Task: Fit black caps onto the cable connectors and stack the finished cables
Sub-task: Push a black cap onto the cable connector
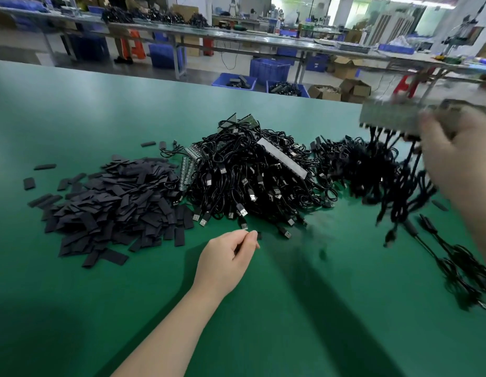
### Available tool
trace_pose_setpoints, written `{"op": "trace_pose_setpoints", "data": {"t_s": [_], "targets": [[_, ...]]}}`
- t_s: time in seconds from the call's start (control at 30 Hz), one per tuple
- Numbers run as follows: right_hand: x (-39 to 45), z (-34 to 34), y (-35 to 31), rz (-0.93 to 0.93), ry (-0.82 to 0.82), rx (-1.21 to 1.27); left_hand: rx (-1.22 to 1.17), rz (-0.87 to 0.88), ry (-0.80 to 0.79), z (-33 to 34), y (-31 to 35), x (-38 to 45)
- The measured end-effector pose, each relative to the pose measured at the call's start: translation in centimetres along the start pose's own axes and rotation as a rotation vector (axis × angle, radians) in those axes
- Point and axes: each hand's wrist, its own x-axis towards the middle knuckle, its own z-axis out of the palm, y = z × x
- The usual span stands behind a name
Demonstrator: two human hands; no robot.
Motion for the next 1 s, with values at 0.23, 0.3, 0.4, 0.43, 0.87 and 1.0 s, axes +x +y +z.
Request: {"op": "trace_pose_setpoints", "data": {"t_s": [0.23,0.3,0.4,0.43,0.87,1.0], "targets": [[-12.6,2.1,-3.1,-0.314,-0.055,-0.234,-0.259,-0.16,-0.102,-0.8,0.7,0.4],[-15.7,3.9,-4.6,-0.428,-0.095,-0.231,-0.409,-0.252,-0.162,-1.3,0.9,0.8],[-19.4,6.8,-6.8,-0.487,-0.233,-0.237,-0.566,-0.435,-0.215,-2.4,0.8,1.4],[-20.4,7.5,-7.4,-0.487,-0.306,-0.243,-0.565,-0.476,-0.226,-2.7,0.5,1.5],[-18.3,7.4,-1.2,-0.027,-0.464,0.168,-0.186,-0.274,-0.263,-4.2,0.2,2.9],[-16.3,6.9,0.6,0.174,-0.825,0.436,-0.241,-0.307,-0.518,-5.9,1.3,4.2]]}}
